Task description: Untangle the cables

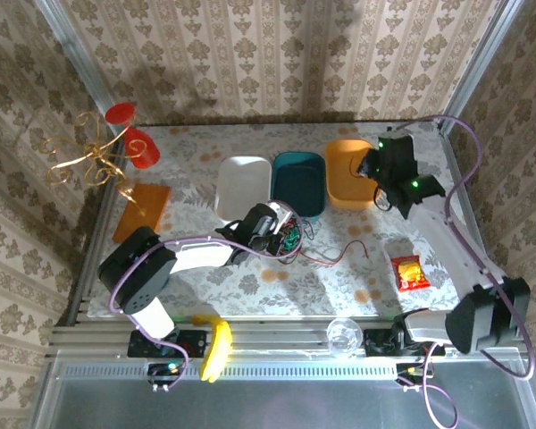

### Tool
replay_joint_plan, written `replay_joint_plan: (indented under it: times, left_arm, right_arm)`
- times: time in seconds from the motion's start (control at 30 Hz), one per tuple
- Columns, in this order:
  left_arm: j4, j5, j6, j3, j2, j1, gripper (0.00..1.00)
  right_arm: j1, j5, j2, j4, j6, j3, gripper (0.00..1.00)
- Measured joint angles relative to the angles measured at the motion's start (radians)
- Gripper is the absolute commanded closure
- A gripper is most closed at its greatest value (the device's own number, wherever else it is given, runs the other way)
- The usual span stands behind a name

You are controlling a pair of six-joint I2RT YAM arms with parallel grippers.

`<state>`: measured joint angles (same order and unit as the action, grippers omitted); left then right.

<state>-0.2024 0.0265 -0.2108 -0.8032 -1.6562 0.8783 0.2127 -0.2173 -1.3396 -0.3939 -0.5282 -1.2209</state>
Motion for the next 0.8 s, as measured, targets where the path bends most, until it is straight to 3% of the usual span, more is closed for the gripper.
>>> replay_joint_plan:
  times: [0.4,0.47,0.57,0.7,0.8]
  left_arm:
    - [-0.042,0.049,-0.01,0.036,0.005,0.012,1.0]
    - [-0.046,0.054,-0.011,0.041,0.01,0.015,1.0]
    - [-0.046,0.064,-0.011,0.042,0.014,0.024,1.0]
    - [-0.046,0.08,-0.011,0.042,0.014,0.033,1.0]
    - [-0.046,0.097,-0.011,0.042,0.014,0.039,1.0]
  right_arm:
    - [-0.035,0.148,-0.28,0.1,0.045,-0.08,0.99]
    - [-0.053,0.163,-0.328,0.107,0.021,-0.08,0.81]
    - [-0.076,0.168,-0.381,0.097,-0.021,-0.079,0.65]
    - [-0.083,0.115,-0.373,0.072,-0.062,-0.035,0.5]
    - [-0.065,0.053,-0.319,0.055,-0.077,0.031,0.49]
